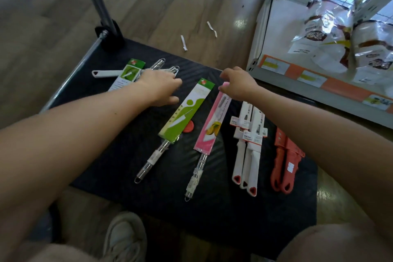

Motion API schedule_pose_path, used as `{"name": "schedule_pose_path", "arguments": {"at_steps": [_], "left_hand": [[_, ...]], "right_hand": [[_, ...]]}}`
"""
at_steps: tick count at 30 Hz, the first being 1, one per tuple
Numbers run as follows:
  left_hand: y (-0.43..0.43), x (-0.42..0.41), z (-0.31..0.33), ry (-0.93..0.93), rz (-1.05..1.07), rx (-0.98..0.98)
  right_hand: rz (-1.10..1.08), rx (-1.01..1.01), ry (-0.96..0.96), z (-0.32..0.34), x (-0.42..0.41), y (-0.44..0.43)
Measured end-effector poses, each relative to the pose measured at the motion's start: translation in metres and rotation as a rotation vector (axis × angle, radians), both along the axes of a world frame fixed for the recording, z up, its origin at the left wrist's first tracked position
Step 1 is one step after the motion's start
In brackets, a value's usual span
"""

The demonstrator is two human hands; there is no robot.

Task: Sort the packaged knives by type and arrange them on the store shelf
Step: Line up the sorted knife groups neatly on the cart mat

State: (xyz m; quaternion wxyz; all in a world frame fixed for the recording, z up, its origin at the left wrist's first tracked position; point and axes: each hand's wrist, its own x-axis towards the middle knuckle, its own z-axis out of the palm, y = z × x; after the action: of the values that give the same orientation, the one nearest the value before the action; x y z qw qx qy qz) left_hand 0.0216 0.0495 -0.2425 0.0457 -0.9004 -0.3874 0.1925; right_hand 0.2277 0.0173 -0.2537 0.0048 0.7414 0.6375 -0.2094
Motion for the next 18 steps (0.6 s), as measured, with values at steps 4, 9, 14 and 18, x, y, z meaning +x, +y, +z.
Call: {"name": "schedule_pose_path", "arguments": {"at_steps": [4, 9, 14, 18], "left_hand": [[0.01, -0.041, 0.006, -0.056, 0.121, -0.001], [0.016, -0.093, 0.006, -0.058, 0.284, -0.027], [0.027, -0.116, 0.008, -0.16, 0.394, -0.056], [0.039, -0.124, 0.009, -0.208, 0.419, -0.188]], "right_hand": [[0.084, 0.036, 0.0, -0.003, -0.022, 0.014], [0.207, 0.093, -0.02, -0.01, -0.061, 0.03], [0.345, 0.158, -0.075, -0.015, -0.098, 0.045], [0.386, 0.228, -0.132, -0.02, -0.118, 0.051]]}}
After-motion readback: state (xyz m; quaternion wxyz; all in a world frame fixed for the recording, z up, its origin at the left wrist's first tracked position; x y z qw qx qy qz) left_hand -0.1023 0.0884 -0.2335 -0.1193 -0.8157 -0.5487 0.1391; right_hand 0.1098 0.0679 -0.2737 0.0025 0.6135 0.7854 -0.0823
